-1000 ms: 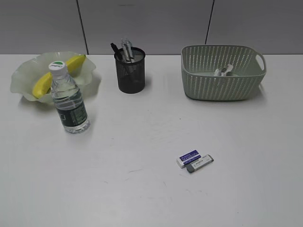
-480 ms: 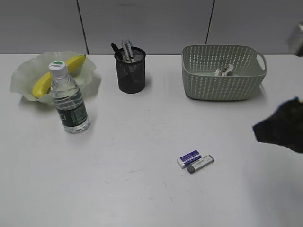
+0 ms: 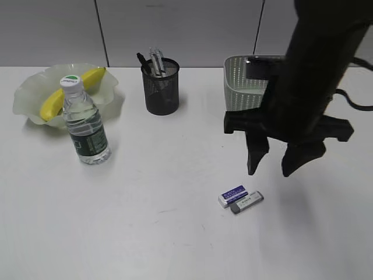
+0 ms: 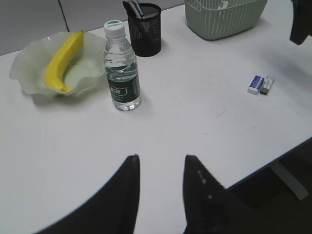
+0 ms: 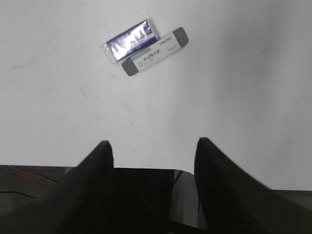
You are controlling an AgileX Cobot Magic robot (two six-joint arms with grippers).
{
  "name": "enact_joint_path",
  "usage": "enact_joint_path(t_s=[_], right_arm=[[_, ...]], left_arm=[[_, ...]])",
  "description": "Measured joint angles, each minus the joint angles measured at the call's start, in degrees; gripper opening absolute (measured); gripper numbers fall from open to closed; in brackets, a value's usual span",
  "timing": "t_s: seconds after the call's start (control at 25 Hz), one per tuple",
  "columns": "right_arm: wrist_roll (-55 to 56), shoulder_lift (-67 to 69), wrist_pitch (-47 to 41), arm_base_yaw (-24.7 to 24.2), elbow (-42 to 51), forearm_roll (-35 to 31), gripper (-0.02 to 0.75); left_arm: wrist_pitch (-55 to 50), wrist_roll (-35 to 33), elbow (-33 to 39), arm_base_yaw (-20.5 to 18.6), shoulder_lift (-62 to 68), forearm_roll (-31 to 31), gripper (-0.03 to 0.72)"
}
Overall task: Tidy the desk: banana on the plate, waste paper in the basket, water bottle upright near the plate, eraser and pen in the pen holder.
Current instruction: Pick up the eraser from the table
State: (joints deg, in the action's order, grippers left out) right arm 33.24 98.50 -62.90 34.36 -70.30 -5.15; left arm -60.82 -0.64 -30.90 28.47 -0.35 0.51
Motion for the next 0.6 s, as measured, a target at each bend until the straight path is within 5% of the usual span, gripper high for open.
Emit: enact_joint_path(t_s=[0.6], right_arm=[[27.6,10.3,6.3,-1.0,-1.5,-0.1,0.491]], left_arm=[[0.0,0.0,0.0,0.0,0.0,0.0,0.230]])
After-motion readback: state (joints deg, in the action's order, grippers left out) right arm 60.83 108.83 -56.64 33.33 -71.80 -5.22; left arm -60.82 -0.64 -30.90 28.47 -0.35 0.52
